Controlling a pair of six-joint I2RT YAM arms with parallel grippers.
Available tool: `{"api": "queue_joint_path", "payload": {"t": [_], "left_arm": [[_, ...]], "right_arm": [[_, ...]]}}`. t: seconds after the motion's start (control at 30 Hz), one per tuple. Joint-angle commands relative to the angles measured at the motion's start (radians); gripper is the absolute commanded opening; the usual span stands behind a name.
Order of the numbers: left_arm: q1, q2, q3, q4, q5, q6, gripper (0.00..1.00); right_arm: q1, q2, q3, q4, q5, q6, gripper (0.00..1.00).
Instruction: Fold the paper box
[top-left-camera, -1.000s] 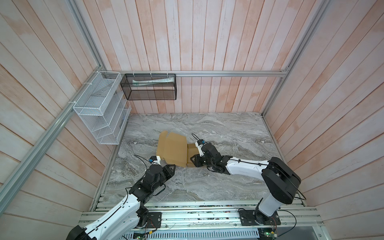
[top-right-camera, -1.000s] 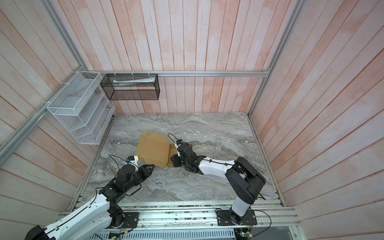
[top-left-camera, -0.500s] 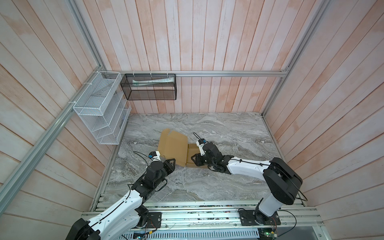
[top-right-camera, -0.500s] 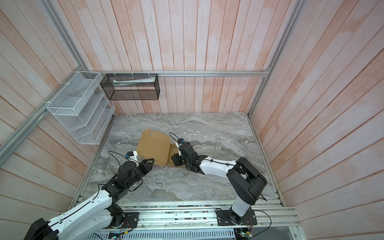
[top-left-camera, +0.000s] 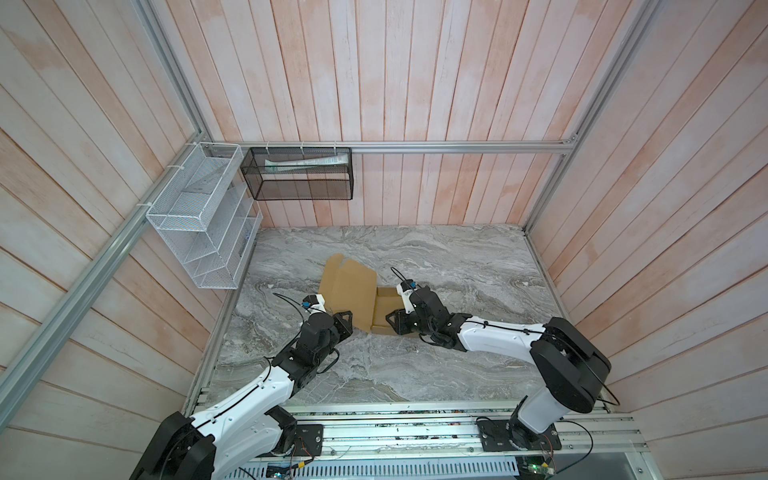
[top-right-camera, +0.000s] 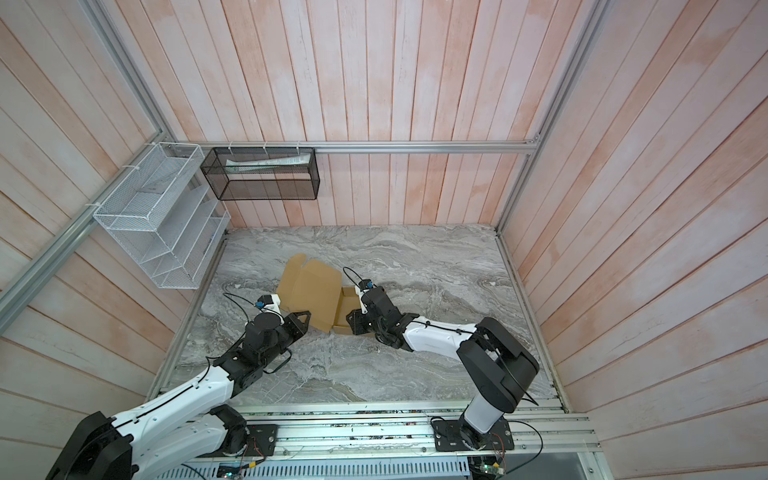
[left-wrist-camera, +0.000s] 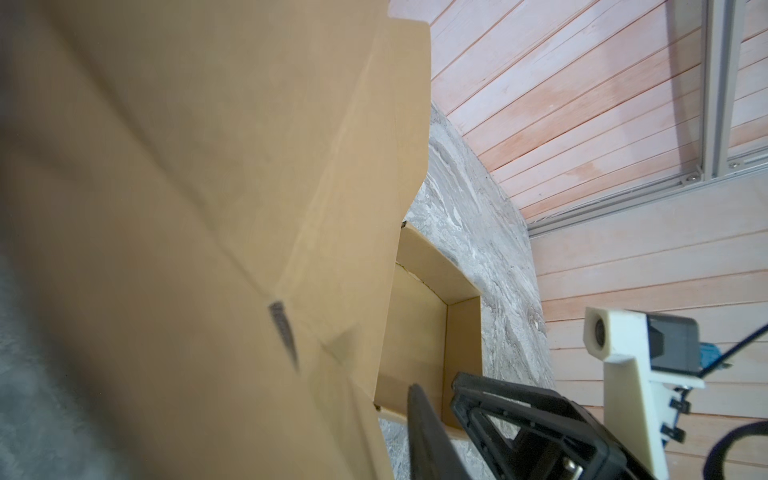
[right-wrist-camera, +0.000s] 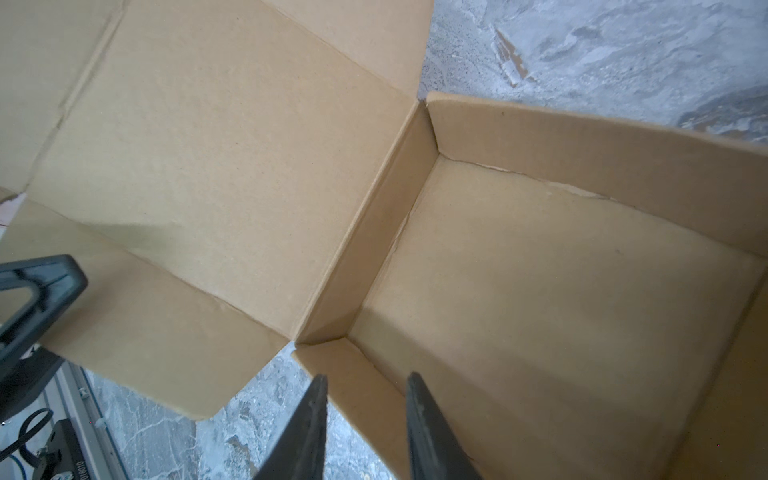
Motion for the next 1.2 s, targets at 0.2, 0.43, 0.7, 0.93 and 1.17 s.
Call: {"api": "queue_joint_path", "payload": {"t": [0.2,0.43,0.7,0.93,1.17], "left_arm": [[-0.003,0.076,0.07,0.037,-0.051,0.131,0.17],[-0.001,0.106,0.098,0.046,-0.065,0.232,0.11],[0.0,0.112,0.108,0.081,-0.078,0.378,0.03],[0.002,0.087,0.125,0.099,-0.056,0.543,0.0],[0.009,0.028,0.122,0.109,-0.015,0.681,0.0]], "right_arm": [[-0.013,-0.059,-0.009,0.002,0.002,-0.015,0.33],[-0.018,-0.094,0.009,-0.029,0.026,-0.05,0.33],[-0.021,-0.152,0.033,-0.062,0.071,-0.162,0.35],[-0.025,-0.232,0.028,-0.024,0.144,-0.285,0.4],[-0.078,-0.217,0.084,-0.063,0.103,-0.385,0.45]]}}
